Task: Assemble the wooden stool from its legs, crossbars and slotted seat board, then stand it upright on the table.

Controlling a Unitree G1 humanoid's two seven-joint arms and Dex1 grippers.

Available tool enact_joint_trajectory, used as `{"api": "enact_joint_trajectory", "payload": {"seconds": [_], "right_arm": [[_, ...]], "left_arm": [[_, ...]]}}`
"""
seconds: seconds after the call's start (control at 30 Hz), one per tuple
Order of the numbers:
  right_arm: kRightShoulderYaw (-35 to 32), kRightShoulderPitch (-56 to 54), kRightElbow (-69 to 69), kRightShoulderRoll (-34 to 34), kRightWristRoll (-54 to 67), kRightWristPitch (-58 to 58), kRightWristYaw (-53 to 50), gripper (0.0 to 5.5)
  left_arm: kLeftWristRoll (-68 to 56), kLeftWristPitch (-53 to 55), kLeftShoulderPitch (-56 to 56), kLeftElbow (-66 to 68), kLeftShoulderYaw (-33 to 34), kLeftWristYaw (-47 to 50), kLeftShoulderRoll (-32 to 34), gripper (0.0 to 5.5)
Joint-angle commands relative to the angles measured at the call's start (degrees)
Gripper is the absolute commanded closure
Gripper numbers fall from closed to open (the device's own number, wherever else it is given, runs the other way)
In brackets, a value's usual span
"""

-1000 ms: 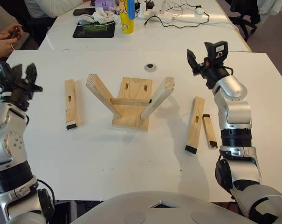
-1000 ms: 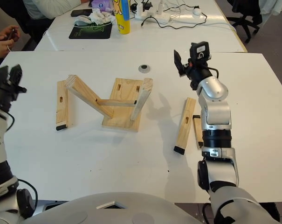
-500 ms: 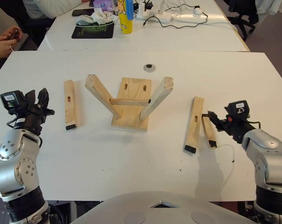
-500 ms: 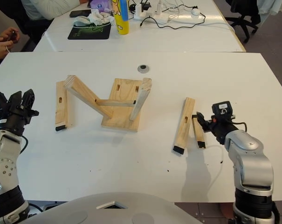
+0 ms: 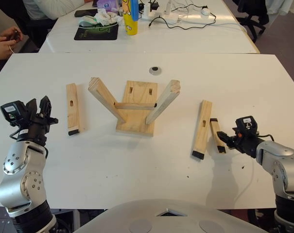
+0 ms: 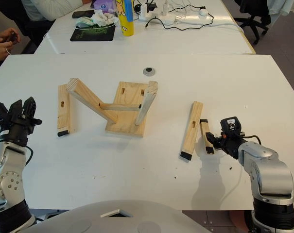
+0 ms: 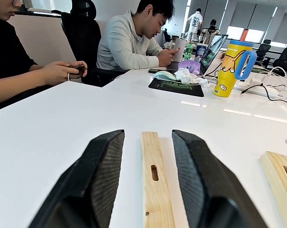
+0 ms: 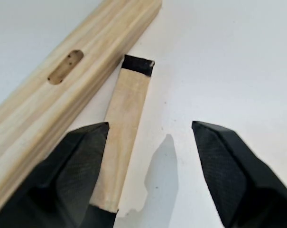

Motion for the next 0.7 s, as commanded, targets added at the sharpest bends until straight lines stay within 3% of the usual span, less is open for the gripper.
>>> {"api": "enact_joint_trajectory", "payload": {"seconds": [0.03, 0.5, 0.7], "right_arm": [[1.92, 0.44, 0.38, -1.40, 0.29, -1.33, 1.42, 2.23], [4.99, 2.82, 1.03, -2.56, -0.78, -3.87, 1.42, 2.23], [5.27, 3.09, 4.25, -2.55, -1.12, -6.68, 1.51, 3.14]], "left_arm": [[0.74, -0.39, 0.32, -0.31, -0.57, 0.45, -0.30, 3.64], [0.69, -0.32, 0.14, -0.67, -1.09, 0.88, -0.13, 3.64], [0.69, -0.34, 0.02, -0.78, -1.30, 1.11, -0.02, 3.61]]}}
